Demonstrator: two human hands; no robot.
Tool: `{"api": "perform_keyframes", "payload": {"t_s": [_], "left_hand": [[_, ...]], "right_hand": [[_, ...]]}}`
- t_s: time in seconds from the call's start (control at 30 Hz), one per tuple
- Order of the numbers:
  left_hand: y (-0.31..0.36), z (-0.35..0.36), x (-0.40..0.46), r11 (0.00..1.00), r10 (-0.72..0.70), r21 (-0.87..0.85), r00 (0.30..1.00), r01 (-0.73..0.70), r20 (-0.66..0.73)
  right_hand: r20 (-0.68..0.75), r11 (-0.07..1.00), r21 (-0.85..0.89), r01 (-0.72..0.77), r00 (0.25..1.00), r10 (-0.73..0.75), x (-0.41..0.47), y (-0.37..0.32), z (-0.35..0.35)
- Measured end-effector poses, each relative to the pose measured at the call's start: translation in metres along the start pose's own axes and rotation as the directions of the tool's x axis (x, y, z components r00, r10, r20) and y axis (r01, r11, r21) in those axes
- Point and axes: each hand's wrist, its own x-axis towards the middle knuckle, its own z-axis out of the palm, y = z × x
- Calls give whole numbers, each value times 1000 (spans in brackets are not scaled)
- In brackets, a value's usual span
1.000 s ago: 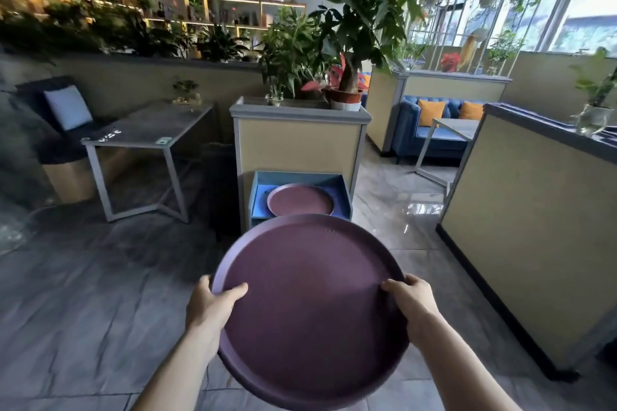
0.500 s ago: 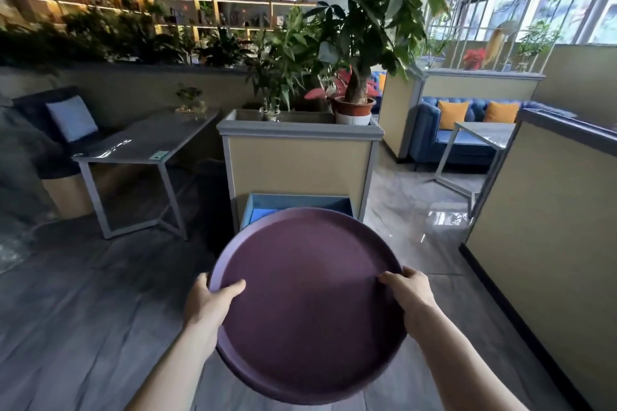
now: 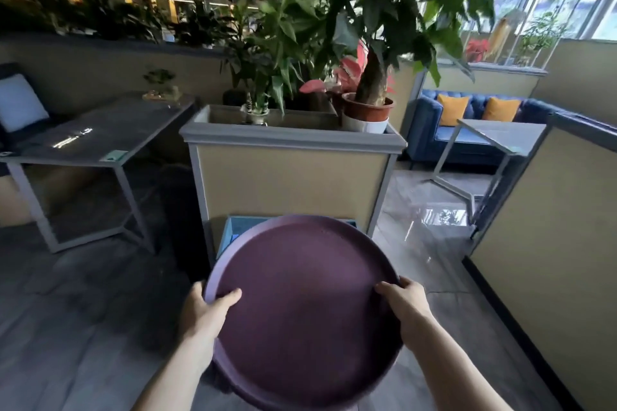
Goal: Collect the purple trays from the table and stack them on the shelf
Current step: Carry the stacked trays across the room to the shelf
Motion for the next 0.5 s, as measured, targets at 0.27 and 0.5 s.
{"api": "perform_keyframes", "payload": {"t_s": [0.27,0.5], "left_hand": [[19,47,116,996,-42,82,999,41,7],[-5,85,169,977,-142,154,989,148,-50]], "right_hand": [[-34,993,-72,-89,996,86,94,-34,61],[-55,970,-211,-119,992,110,171,-21,102]]}}
